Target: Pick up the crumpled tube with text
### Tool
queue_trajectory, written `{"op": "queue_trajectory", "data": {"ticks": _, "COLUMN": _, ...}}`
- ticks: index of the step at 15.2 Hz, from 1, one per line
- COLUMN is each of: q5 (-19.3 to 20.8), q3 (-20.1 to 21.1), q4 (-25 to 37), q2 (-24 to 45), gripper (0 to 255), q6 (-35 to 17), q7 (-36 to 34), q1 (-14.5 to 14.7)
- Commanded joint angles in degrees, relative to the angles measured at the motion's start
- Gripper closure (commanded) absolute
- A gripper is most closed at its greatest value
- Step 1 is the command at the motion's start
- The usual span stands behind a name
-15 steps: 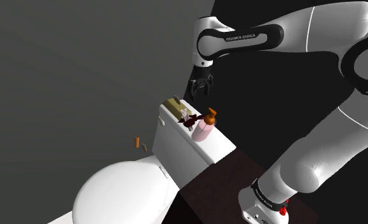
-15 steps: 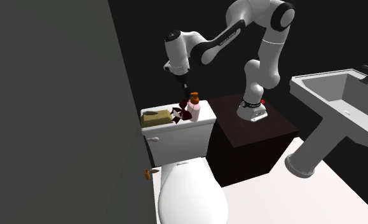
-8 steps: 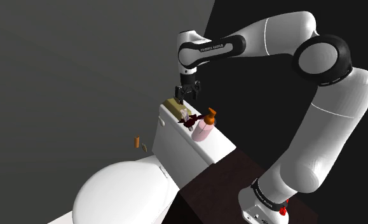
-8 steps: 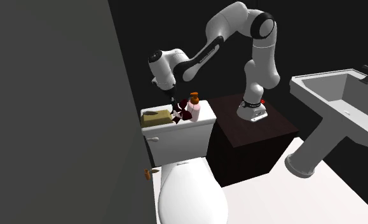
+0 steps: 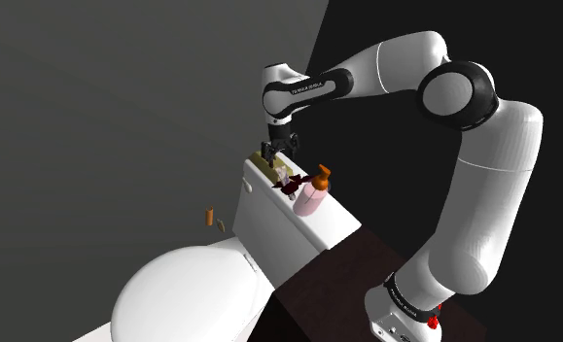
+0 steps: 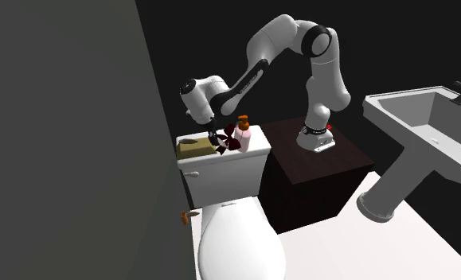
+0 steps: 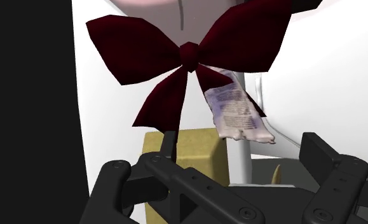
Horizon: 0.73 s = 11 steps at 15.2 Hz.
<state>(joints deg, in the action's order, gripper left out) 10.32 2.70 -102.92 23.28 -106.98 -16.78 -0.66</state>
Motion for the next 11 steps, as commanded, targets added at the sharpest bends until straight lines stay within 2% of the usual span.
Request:
{"op": "queue_trajectory", "data": {"ticks": 1, "q5": 0.1, "q3": 0.0, "q4": -0.3, "q2": 1.0, "gripper": 0, "q6": -1.2, "q7": -0.2, "q1": 0.0}}
{"op": "queue_trajectory", "data": {"ticks": 3, "q5": 0.1, "q3": 0.0, "q4": -0.4, "q2": 1.2, "gripper": 0, "q6": -1.6, "q7": -0.3, "q1": 0.0}}
{"op": "queue_trajectory", "data": {"ticks": 4, "q5": 0.1, "q3": 0.0, "q4": -0.1, "q2": 1.4, "gripper": 255, "q6": -1.5, "q7": -0.3, "q1": 0.1}}
{"op": "queue_trajectory", "data": {"ticks": 11, "q5": 0.1, "q3": 0.0, "q4": -0.3, "q2": 1.3, "gripper": 255, "q6": -1.6, "q7": -0.4, "q1": 0.1}}
